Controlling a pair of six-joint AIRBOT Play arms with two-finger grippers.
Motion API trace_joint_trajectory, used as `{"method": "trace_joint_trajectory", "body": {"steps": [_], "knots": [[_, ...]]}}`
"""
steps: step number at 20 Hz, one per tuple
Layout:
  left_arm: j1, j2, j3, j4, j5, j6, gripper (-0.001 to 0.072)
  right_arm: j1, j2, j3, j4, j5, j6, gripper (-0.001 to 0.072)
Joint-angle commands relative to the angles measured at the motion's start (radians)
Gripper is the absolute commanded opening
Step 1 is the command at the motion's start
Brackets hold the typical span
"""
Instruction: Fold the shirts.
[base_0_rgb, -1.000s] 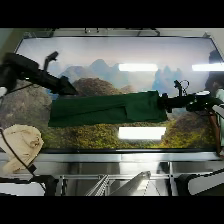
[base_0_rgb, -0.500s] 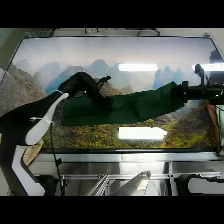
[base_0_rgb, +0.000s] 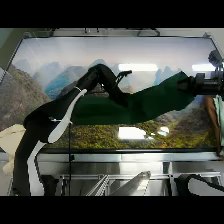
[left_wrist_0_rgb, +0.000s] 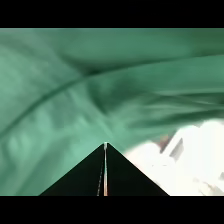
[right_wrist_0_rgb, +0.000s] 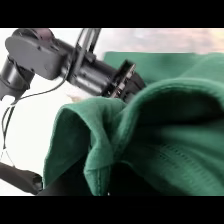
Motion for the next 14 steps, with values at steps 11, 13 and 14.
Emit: {"method": "trace_joint_trajectory", "body": {"steps": [11,13,14], "knots": [[0.596,0.836,-0.863,-0.04,0.003,0.196,0.0022,0.924,-0.448,0.232,0.0,-0.78,0.241,0.0017],[0.61,0.879,-0.995,-0.074,-0.054,0.223,0.0023,0.994,-0.599,0.413,-0.074,-0.734,0.312,0.0168],[0.611,0.891,-1.05,-0.126,-0.064,0.251,0.0023,1.01,-0.66,0.504,-0.148,-0.653,0.403,0.0171]]}}
